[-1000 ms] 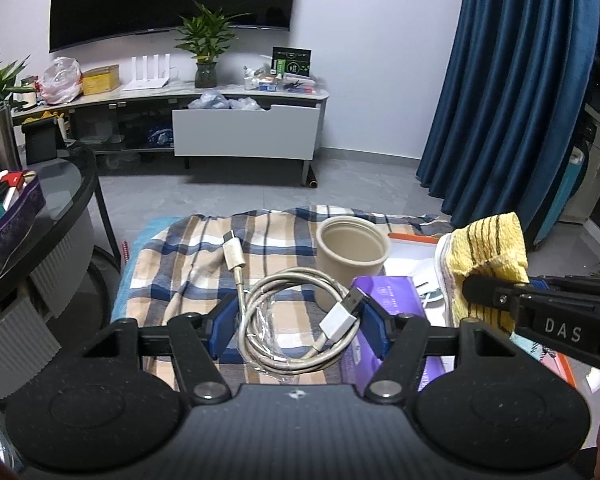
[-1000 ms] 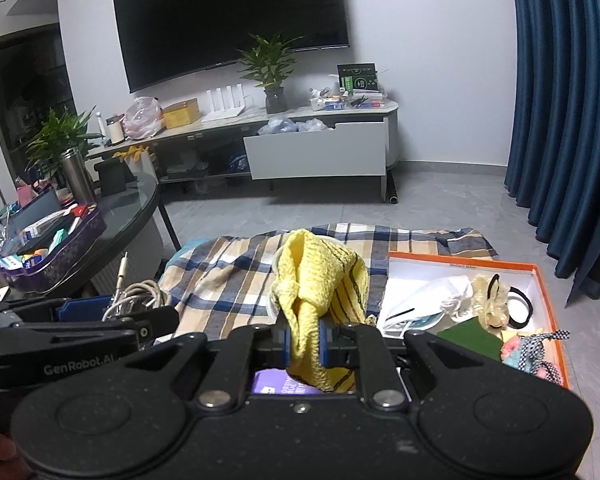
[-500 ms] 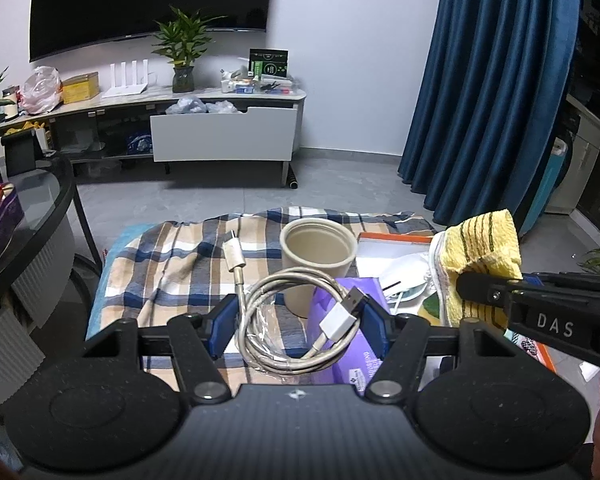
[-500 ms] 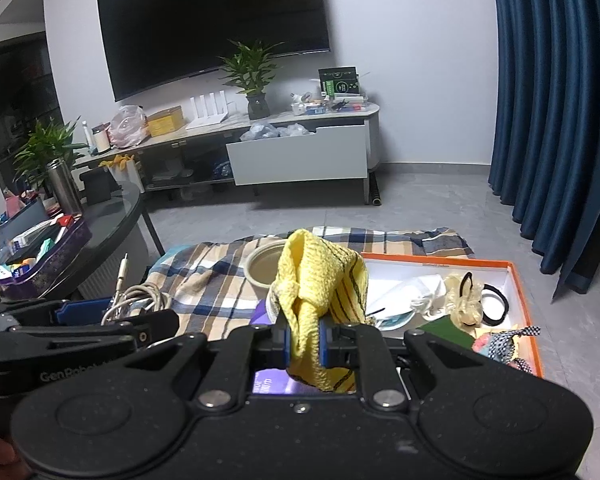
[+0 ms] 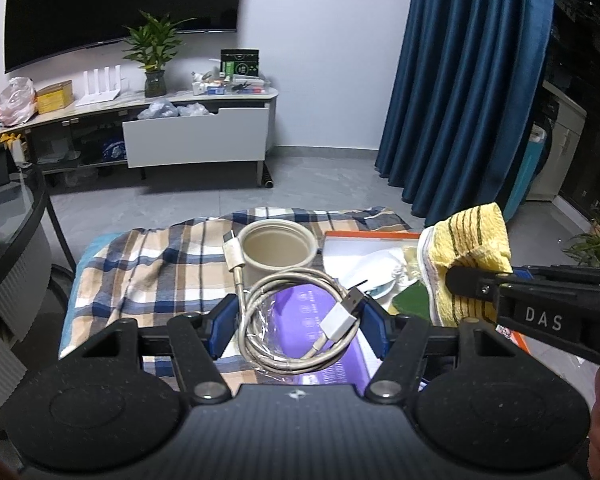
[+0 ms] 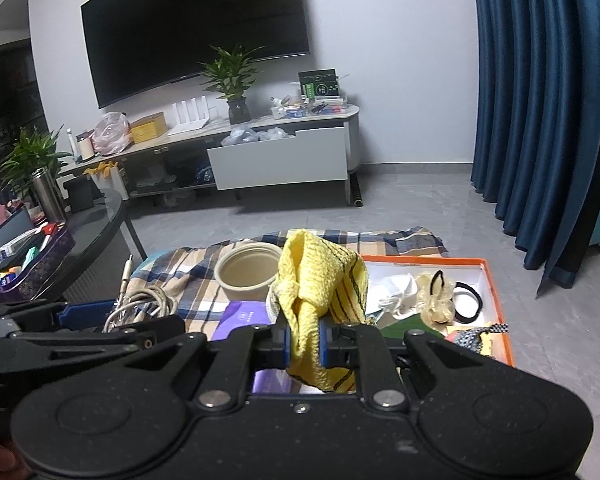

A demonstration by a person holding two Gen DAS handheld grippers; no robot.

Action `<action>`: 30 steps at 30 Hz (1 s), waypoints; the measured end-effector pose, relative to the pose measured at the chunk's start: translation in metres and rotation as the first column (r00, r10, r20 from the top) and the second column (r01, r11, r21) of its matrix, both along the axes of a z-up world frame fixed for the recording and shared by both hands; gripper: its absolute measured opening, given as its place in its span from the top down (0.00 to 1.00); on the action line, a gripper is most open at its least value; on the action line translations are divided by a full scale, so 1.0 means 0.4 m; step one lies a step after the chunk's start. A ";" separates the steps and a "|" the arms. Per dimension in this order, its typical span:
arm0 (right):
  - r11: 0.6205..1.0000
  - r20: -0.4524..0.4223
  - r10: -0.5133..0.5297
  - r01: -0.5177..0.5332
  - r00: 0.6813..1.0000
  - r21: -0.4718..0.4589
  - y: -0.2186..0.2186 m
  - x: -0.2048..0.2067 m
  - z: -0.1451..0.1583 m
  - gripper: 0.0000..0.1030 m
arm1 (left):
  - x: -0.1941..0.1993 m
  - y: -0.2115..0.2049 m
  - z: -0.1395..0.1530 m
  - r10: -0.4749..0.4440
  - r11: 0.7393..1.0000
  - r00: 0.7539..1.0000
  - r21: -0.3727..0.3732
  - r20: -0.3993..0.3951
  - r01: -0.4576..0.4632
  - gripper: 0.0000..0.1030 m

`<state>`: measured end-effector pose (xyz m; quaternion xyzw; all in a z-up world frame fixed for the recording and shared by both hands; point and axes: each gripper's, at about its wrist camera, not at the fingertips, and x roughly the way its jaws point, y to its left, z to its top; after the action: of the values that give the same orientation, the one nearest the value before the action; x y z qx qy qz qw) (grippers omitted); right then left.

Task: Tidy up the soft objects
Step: 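Lift and carry the white cable with the left tool and yellow cloth with the right tool over the box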

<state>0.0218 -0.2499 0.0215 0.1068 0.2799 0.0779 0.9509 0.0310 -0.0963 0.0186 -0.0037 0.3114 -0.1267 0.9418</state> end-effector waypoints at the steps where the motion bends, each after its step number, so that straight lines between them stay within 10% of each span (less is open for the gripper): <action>1: 1.000 0.000 -0.004 0.004 1.000 -0.001 -0.004 -0.001 -0.001 0.84 | 0.000 -0.003 0.000 -0.005 1.000 1.000 0.000 0.001 0.005 0.37; 30: 0.995 -0.016 -0.102 0.102 0.995 0.009 -0.118 -0.022 -0.022 0.84 | 0.014 -0.106 -0.012 -0.117 0.993 0.993 0.001 -0.014 0.117 0.37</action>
<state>0.0129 -0.2971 0.0126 0.1262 0.2808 0.0297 0.9510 0.0366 -0.1388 0.0138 0.0146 0.3175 -0.1813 0.9306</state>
